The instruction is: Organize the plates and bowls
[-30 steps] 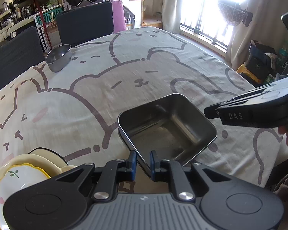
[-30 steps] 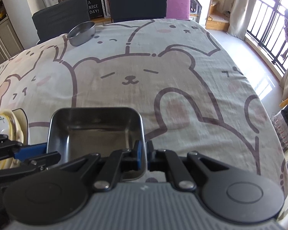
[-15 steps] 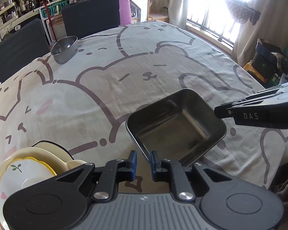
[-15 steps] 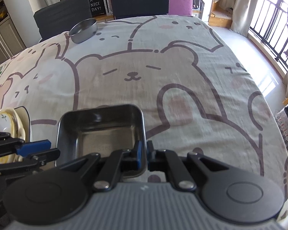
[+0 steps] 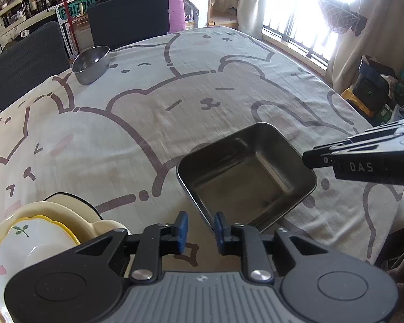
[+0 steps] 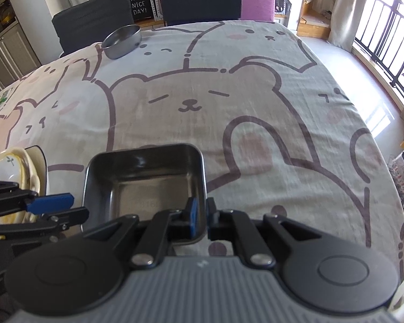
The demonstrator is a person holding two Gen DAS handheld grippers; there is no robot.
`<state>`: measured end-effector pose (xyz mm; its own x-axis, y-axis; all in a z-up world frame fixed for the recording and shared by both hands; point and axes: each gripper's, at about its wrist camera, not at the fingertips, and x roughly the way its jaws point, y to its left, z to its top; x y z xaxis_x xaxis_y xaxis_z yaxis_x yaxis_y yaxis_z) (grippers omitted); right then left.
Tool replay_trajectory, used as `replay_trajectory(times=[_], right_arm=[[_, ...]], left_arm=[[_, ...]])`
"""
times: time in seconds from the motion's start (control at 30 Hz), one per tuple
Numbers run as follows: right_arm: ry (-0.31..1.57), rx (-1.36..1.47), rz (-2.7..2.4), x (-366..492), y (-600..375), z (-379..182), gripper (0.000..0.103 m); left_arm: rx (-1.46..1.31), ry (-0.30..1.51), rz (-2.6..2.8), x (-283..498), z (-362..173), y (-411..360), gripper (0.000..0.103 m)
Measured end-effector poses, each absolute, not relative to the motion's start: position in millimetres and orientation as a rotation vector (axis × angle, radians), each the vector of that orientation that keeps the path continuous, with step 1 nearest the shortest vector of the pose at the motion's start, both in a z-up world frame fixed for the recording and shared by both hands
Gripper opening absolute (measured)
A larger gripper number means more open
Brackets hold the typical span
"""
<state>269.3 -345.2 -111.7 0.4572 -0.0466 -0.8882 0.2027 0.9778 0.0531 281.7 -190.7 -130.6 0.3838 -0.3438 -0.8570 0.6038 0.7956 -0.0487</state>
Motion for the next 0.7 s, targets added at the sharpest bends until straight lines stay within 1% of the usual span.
replay_trajectory(times=[0.03,0.07,0.1,0.13,0.17,0.2,0.23,0.27,0.3,0.33,0.37,0.5,0.53,0.63,0.7], right_arm=[[1.083,0.159,-0.153,268.0,-345.6,-110.8,0.016],[1.081,0.160,-0.153,266.7,-346.4,-110.0,0.021],[1.078,0.162,-0.154,265.2,-347.7,-109.0,0.023],[1.075,0.164,-0.157,263.5,-348.3,-108.0,0.028],[1.072,0.164,-0.159,262.1,-349.1,-107.1,0.035],[1.070,0.164,-0.160,260.5,-349.9,-106.1,0.039],[1.067,0.163,-0.160,259.0,-350.7,-105.0,0.048],[1.065,0.160,-0.160,257.7,-351.2,-104.1,0.057],[1.063,0.157,-0.162,256.0,-351.9,-103.0,0.062],[1.060,0.153,-0.166,254.2,-352.7,-101.7,0.072],[1.055,0.149,-0.173,252.1,-353.9,-100.1,0.079],[1.023,0.148,-0.199,242.9,-359.5,-92.8,0.093],[1.015,0.144,-0.208,240.7,-360.5,-91.0,0.097],[0.962,0.139,-0.220,232.2,-362.8,-82.0,0.102],[0.920,0.126,-0.236,227.1,-363.5,-75.0,0.102]], left_arm=[[0.290,1.009,-0.616,281.4,-130.0,-190.3,0.032],[0.288,1.008,-0.617,281.1,-129.5,-189.8,0.038],[0.286,1.007,-0.618,280.4,-128.7,-189.4,0.043],[0.284,1.005,-0.620,279.9,-127.8,-188.9,0.046],[0.282,1.004,-0.622,279.3,-127.0,-188.6,0.051],[0.281,1.002,-0.623,278.5,-125.9,-187.9,0.058],[0.280,0.998,-0.624,277.5,-124.7,-187.3,0.062],[0.282,0.993,-0.625,276.5,-123.1,-186.9,0.071],[0.282,0.986,-0.625,275.5,-121.3,-185.9,0.078],[0.281,0.979,-0.624,274.7,-119.6,-184.6,0.081],[0.280,0.971,-0.620,273.9,-117.1,-183.0,0.086],[0.249,0.925,-0.609,270.3,-102.9,-172.0,0.100],[0.237,0.913,-0.605,269.9,-99.2,-168.3,0.101],[0.203,0.875,-0.581,269.3,-87.0,-154.2,0.103],[0.182,0.846,-0.569,269.7,-78.5,-144.1,0.103]])
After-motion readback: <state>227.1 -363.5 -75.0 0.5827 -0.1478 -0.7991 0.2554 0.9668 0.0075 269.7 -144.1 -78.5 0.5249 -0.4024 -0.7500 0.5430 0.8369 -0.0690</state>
